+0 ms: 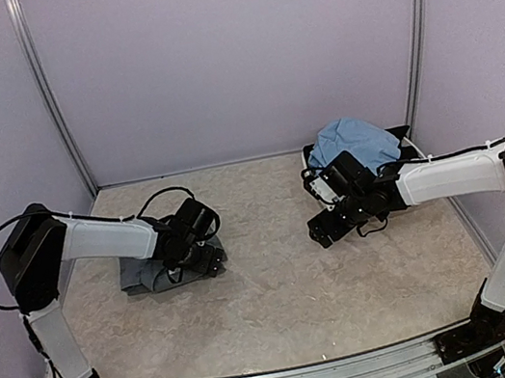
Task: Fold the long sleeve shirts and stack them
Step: Move the square-folded shirt to the center of the board, then reset both arms
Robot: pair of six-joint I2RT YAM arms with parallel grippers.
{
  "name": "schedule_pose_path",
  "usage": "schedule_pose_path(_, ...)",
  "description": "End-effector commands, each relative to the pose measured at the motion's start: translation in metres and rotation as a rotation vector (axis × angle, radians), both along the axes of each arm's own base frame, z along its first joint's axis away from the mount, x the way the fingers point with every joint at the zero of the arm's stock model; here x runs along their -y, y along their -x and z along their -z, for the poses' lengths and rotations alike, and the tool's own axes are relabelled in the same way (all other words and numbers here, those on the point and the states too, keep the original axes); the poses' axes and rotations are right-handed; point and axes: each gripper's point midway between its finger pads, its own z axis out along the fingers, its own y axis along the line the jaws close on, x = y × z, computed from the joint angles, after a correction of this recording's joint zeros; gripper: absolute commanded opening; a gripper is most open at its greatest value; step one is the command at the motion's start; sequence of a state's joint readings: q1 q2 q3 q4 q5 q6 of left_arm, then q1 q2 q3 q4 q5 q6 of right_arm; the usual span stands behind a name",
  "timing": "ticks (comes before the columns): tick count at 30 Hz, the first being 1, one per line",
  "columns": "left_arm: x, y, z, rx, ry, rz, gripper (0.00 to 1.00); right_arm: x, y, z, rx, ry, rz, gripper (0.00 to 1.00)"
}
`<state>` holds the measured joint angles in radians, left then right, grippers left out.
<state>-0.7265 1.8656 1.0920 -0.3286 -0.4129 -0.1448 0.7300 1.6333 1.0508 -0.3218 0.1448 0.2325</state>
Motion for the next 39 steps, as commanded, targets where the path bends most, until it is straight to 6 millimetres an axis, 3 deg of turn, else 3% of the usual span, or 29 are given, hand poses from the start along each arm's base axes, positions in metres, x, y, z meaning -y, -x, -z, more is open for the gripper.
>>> schedule_pose_path(1,-0.041,0.006,0.010,-0.017,-0.174,-0.036,0.99,-0.008,-0.004,0.001,-0.005,-0.011,-0.020,0.89)
schedule_pose_path(6,-0.023,0.016,0.002,-0.026,-0.106,0.049,0.99,-0.009,-0.007,0.000,0.000,-0.003,-0.026,0.89)
schedule_pose_path(13,-0.028,0.046,0.020,-0.097,-0.104,0.056,0.99,-0.006,-0.006,0.000,0.001,0.001,-0.023,0.89)
schedule_pose_path(17,-0.021,0.050,0.011,-0.075,-0.047,0.059,0.99,-0.009,-0.006,0.004,-0.008,0.000,-0.030,0.89)
schedule_pose_path(21,-0.002,0.039,-0.026,0.032,0.054,0.082,0.99,-0.008,-0.008,-0.004,0.013,-0.006,-0.020,0.89)
schedule_pose_path(24,0.013,0.026,-0.077,0.157,0.196,0.097,0.99,-0.003,-0.010,-0.017,0.047,-0.010,0.000,0.92)
schedule_pose_path(27,0.016,0.013,-0.135,0.287,0.376,0.084,0.99,0.006,-0.012,-0.035,0.098,-0.007,0.029,0.94)
schedule_pose_path(28,0.011,0.009,-0.155,0.324,0.443,0.074,0.99,0.009,-0.013,-0.042,0.119,-0.009,0.041,0.95)
schedule_pose_path(34,-0.050,-0.012,-0.212,0.382,0.775,-0.050,0.99,0.045,-0.016,-0.102,0.245,-0.085,0.149,0.99)
schedule_pose_path(39,-0.107,-0.018,-0.241,0.518,0.733,-0.220,0.99,0.079,-0.013,-0.152,0.360,-0.133,0.199,0.99)
